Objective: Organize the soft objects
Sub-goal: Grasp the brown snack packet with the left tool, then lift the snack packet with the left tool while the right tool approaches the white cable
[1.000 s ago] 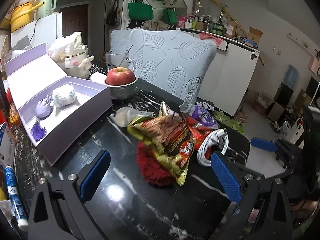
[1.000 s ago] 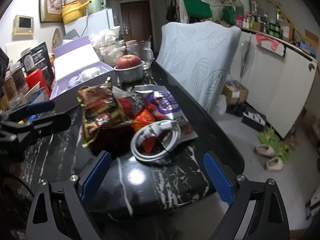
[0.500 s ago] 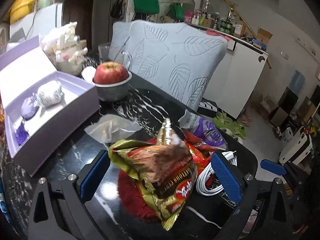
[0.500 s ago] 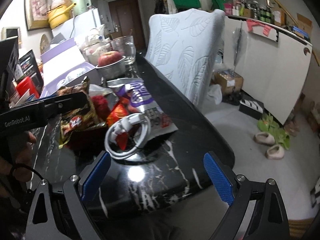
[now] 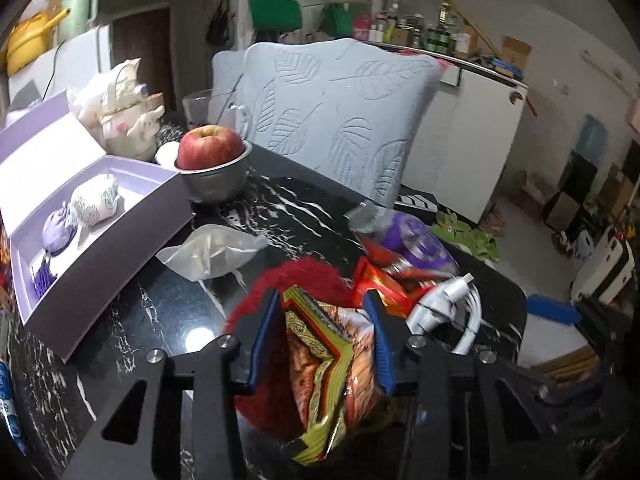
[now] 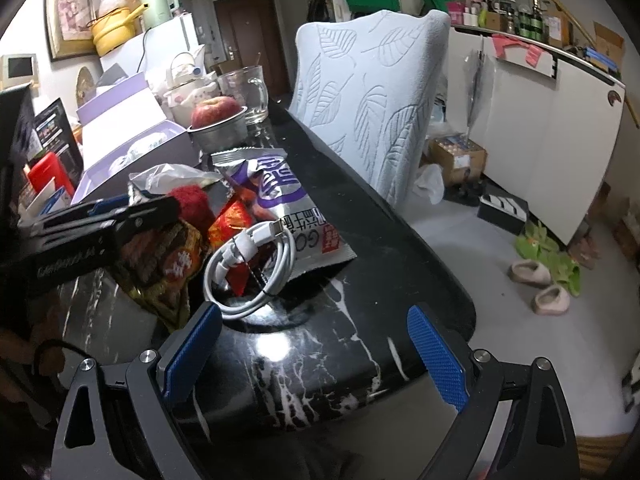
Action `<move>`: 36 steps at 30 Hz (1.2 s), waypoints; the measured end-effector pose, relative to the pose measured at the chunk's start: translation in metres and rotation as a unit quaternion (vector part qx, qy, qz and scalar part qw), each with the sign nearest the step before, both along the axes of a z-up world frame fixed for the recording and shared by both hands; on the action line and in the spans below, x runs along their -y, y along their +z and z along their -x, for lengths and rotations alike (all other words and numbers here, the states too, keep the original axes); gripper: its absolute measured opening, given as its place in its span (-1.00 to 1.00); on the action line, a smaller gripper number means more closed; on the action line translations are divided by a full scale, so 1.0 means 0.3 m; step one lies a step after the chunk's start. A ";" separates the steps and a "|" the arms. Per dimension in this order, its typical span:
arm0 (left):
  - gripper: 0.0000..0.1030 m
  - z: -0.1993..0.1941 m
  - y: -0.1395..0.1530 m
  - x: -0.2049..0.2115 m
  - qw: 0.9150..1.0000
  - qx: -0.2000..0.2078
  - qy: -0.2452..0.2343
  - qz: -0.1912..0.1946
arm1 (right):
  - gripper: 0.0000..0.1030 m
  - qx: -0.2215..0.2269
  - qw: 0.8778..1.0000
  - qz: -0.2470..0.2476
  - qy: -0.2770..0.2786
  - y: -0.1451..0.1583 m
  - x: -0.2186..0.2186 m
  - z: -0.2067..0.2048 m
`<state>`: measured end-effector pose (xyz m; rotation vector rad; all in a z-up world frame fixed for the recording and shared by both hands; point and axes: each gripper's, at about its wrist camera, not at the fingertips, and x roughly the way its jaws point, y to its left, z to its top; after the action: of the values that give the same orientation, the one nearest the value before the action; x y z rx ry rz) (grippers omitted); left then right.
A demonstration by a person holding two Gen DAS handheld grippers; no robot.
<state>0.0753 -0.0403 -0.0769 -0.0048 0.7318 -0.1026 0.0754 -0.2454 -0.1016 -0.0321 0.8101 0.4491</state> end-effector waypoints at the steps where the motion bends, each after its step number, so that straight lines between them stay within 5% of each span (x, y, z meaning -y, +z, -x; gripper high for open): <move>1: -0.18 0.016 0.003 0.008 1.000 0.005 -0.004 -0.008 | 0.85 -0.001 1.000 -0.001 0.000 0.000 -0.001 0.000; 7: -0.18 0.094 0.018 0.034 0.999 0.014 -0.034 -0.019 | 0.85 -0.003 1.000 -0.004 0.000 -0.002 -0.002 0.005; 19: -0.13 0.061 -0.041 0.009 0.998 -0.053 -0.030 0.034 | 0.87 -0.018 1.000 -0.015 0.010 -0.017 -0.007 0.015; 24: 0.38 0.036 -0.065 0.055 0.997 -0.066 -0.048 0.014 | 0.87 -0.020 1.000 -0.015 0.005 -0.025 0.006 0.013; 36: 0.69 -0.010 -0.123 0.132 0.993 -0.070 -0.043 -0.082 | 0.87 -0.020 1.000 -0.017 -0.005 -0.028 0.038 0.003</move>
<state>0.0782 -0.0799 -0.1138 0.1774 0.8791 -0.1258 0.0745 -0.2569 -0.1099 0.0130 0.8413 0.4554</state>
